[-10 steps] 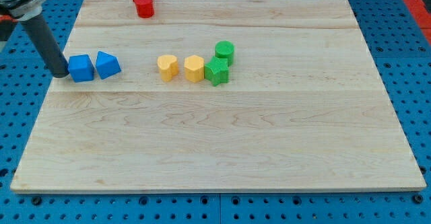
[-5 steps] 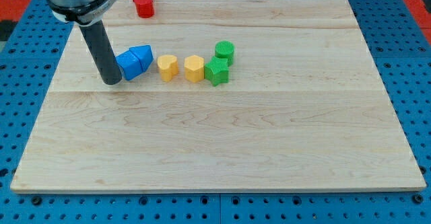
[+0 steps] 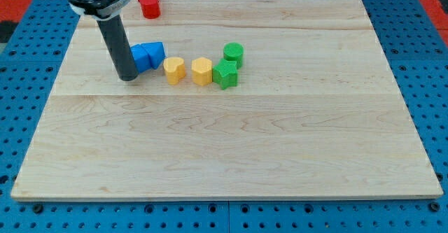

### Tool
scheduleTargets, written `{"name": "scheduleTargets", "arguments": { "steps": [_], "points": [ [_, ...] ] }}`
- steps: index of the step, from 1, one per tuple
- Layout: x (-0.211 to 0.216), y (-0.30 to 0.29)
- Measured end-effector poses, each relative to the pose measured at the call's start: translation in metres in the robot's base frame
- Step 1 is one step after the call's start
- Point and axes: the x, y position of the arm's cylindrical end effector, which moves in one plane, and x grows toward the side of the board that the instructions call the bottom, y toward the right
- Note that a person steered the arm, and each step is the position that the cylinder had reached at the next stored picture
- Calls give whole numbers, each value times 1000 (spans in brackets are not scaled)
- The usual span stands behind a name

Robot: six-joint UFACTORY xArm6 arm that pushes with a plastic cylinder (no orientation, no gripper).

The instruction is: Push the blue triangle along with the blue cube above the yellow heart

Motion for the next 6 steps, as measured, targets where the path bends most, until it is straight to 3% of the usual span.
{"name": "scheduleTargets", "arguments": {
  "steps": [6],
  "points": [
    [-59,84]
  ]
}}
